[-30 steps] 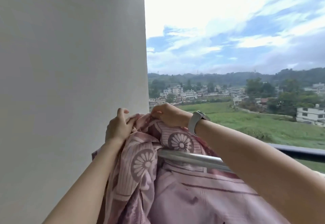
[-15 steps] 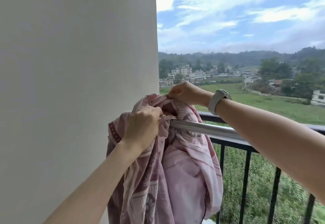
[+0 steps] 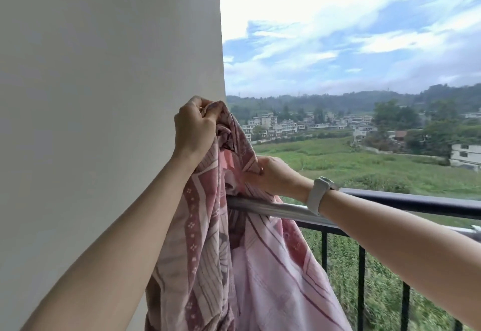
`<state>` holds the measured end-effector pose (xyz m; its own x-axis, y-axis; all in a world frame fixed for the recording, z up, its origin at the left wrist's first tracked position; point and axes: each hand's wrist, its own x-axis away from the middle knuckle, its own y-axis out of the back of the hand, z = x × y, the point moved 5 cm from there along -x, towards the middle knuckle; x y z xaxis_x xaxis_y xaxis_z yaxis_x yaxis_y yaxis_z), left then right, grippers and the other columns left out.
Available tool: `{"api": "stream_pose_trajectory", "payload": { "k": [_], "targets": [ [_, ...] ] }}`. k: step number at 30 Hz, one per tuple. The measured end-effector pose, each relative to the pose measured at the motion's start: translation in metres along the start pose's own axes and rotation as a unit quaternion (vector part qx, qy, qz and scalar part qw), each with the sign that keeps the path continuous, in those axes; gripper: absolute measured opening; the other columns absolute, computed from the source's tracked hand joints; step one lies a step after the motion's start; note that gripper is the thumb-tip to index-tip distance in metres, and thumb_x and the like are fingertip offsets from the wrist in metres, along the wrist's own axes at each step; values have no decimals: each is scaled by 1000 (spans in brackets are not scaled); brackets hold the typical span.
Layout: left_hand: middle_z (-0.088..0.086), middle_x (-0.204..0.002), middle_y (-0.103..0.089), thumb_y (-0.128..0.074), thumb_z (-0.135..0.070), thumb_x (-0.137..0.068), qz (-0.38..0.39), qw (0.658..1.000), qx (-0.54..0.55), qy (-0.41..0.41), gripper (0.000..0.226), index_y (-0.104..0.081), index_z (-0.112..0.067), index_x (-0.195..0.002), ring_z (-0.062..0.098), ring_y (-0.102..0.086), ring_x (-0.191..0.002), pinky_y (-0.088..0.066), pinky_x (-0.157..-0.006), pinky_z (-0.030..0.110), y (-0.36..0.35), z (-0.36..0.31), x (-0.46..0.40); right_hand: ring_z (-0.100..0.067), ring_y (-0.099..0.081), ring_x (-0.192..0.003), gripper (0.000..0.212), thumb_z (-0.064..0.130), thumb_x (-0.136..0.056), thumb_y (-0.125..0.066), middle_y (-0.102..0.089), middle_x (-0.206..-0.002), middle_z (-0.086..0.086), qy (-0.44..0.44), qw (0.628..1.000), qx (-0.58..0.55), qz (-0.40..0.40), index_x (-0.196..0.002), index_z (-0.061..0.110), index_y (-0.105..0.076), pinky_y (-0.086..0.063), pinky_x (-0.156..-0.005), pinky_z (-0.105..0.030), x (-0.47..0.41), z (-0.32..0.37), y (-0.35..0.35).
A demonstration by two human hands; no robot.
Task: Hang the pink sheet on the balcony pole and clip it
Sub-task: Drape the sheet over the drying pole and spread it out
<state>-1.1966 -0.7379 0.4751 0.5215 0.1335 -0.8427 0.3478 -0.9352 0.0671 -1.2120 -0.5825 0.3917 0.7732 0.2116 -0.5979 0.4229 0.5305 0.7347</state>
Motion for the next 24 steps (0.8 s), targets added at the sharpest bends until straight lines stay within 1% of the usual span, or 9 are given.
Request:
{"api": "stream_pose_trajectory", "payload": {
  "k": [2, 4, 7, 10, 13, 15, 17, 20, 24],
  "targets": [
    [-4, -70, -59, -57, -23, -88, -5, 1000, -4, -7, 15, -57, -12, -79, 1, -56, -59, -42, -54, 10, -1, -2, 1, -22, -53, -61, 26, 24, -88, -51, -64, -72, -11, -7, 999, -8, -50, -76, 4, -62, -43, -58, -31, -3, -6, 19],
    [1, -77, -61, -56, -26, -89, -13, 1000, -20, -13, 17, -56, -11, -82, 12, -56, -69, -40, -63, 20, -3, -5, 2, -19, -49, -59, 21, 14, -88, -52, -59, -67, -10, -22, 993, 8, -115, -76, 0, -61, -39, -55, -28, -10, -17, 61],
    [-1, -77, -56, -51, -30, -91, -25, 997, -52, -58, 21, -53, -9, -87, 16, -50, -70, -32, -60, 22, -19, -27, 7, -16, -49, -62, 8, 7, -87, -54, -54, -70, -4, -16, 984, 35, -173, -80, 4, -57, -42, -55, -28, -14, -25, 142],
    [-3, -75, -53, -47, -31, -93, -8, 993, -46, -107, 20, -48, -12, -89, 16, -48, -64, -34, -58, 26, -47, -67, 18, -24, -54, -68, 12, 8, -88, -54, -60, -76, -11, 9, 978, 109, -178, -81, -1, -59, -45, -59, -33, 4, -30, 198],
    [-10, -64, -48, -48, -28, -93, 25, 989, 0, -147, 17, -45, -11, -89, 5, -45, -51, -35, -45, 12, -76, -112, 39, -27, -55, -61, 25, 18, -91, -51, -60, -69, -14, 15, 964, 206, -167, -76, 0, -57, -49, -58, -39, 47, -42, 239],
    [-11, -63, -46, -49, -23, -92, 48, 984, 39, -167, 15, -45, -9, -88, 4, -43, -50, -37, -46, 11, -97, -146, 58, -27, -54, -58, 29, 25, -93, -47, -58, -65, -11, 13, 952, 255, -170, -73, 6, -54, -49, -56, -40, 81, -50, 268],
    [-8, -62, -45, -49, -21, -93, 74, 979, 75, -172, 13, -44, -13, -83, 11, -41, -49, -35, -47, 14, -119, -181, 80, -26, -53, -56, 27, 28, -93, -46, -57, -63, -8, 10, 945, 274, -176, -71, 13, -50, -49, -54, -38, 118, -59, 299],
    [-4, -62, -46, -47, -21, -93, 99, 974, 120, -166, 16, -43, -22, -78, 18, -41, -52, -33, -46, 15, -152, -236, 118, -23, -51, -52, 28, 26, -93, -46, -51, -57, -2, 15, 942, 286, -178, -69, 13, -50, -47, -50, -35, 175, -73, 346],
    [-4, -61, -44, -47, -21, -94, 126, 965, 151, -172, 11, -49, -11, -89, -1, -39, -39, -29, -41, 9, -195, -312, 176, -25, -54, -63, 27, 20, -89, -52, -58, -70, -11, 39, 943, 263, -201, -75, -2, -60, -47, -61, -36, 255, -97, 412]
  ]
}}
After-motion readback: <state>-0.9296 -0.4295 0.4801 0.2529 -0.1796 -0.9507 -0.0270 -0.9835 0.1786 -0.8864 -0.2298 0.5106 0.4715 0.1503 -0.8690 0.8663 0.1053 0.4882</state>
